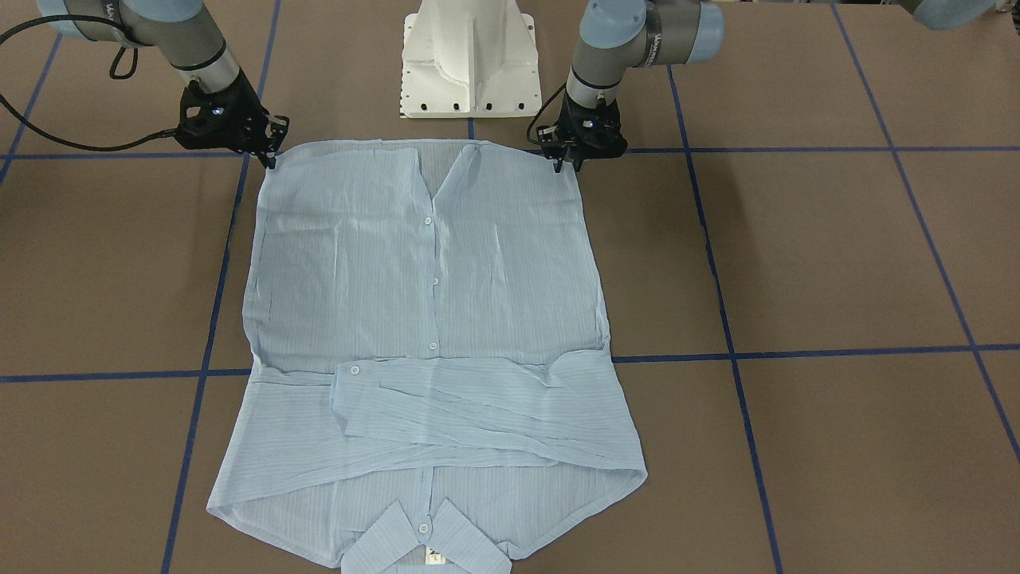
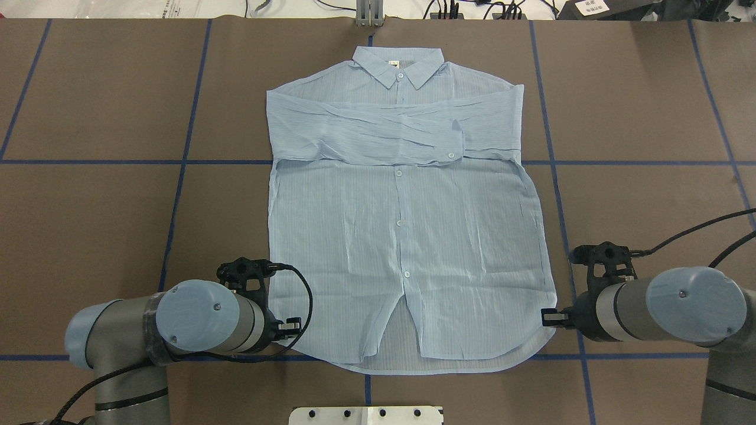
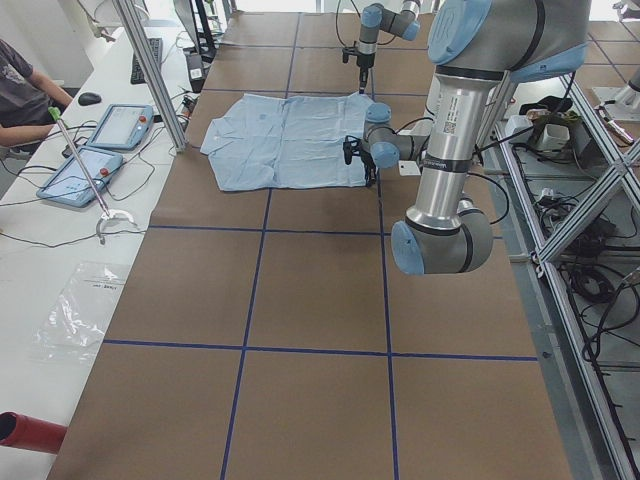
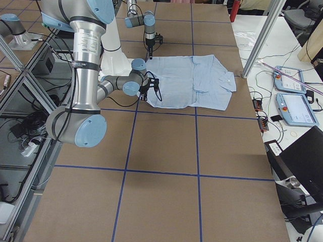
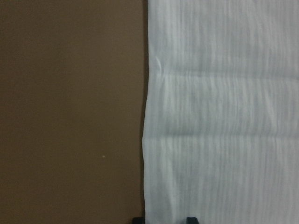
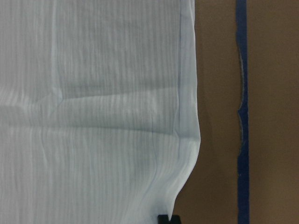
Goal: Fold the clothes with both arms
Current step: 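Close both grippers on the shirt hem corners, then lift the hem with both grippers and start folding it toward the collar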
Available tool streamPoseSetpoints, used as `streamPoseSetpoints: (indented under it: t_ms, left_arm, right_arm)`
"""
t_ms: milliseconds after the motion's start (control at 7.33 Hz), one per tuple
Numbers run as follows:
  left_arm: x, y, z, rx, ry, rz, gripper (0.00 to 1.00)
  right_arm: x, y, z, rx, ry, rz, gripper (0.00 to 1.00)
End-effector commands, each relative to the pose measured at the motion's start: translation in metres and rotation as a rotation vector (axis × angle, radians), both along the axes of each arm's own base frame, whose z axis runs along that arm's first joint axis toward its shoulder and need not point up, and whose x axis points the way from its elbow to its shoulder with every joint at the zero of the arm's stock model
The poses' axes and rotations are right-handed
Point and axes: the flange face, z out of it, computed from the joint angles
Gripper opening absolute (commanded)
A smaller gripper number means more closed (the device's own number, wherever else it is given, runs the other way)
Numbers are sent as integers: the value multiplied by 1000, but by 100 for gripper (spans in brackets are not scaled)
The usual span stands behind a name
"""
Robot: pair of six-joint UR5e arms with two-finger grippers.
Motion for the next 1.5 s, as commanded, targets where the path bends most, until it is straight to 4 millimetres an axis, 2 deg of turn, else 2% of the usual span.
streamPoseSetpoints:
  t_ms: [0,273,546,682,819,955,1092,1365]
  left_arm:
    - [2,2,0,-7,-1,-1,38]
    - [2,3,0,-21,-1,-12,14]
    - [-1,4,-4,-22,4,-14,2]
    - [-5,3,-9,-21,7,-17,0]
    - [-18,3,-26,-12,44,-22,0]
    - [-31,6,-39,-8,61,-20,0]
    - [-41,9,-49,-2,77,-17,0]
    - [-40,9,-47,3,73,-11,0]
  right_arm:
    - [0,0,0,0,0,0,0]
    - [0,0,0,0,0,0,0]
    - [0,-1,0,0,0,2,0]
    - [0,-1,0,0,0,2,0]
    - [4,-5,-3,-1,-7,9,0]
    - [11,-13,-11,-37,-39,-3,0]
    - [26,-25,-18,-66,-66,3,0]
    - [40,-36,-20,-87,-84,5,0]
